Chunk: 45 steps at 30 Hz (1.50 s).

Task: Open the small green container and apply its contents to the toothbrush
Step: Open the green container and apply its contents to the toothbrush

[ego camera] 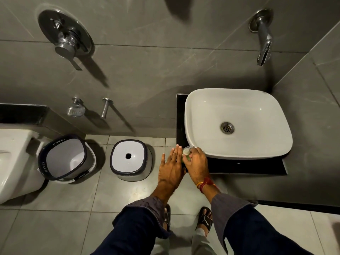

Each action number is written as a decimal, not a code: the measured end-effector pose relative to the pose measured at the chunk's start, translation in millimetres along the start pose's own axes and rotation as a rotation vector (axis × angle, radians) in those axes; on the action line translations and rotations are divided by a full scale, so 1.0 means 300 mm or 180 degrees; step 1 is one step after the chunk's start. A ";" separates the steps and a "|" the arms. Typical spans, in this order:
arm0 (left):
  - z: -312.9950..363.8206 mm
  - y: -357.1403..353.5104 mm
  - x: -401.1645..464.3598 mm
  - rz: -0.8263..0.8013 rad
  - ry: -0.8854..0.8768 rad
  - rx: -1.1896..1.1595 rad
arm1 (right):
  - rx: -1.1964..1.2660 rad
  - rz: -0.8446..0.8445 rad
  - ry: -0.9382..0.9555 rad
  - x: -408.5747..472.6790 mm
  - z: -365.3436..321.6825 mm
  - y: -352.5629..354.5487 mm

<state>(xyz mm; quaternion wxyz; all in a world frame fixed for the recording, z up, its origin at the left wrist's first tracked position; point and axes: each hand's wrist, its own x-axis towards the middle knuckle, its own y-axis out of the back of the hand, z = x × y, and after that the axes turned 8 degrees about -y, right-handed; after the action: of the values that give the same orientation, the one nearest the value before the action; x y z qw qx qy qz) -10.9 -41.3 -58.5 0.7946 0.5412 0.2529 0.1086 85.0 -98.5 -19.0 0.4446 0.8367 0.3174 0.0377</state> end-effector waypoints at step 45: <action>0.008 -0.011 -0.009 0.0000 -0.0077 0.0045 | -0.1215 -0.0349 0.0648 0.029 -0.007 0.037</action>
<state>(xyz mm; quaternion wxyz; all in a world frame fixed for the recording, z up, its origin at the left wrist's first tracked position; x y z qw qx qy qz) -12.4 -45.7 -60.2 0.7938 0.5480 0.2441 0.1003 96.7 -96.5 -11.2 0.5620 0.7107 0.3928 0.1572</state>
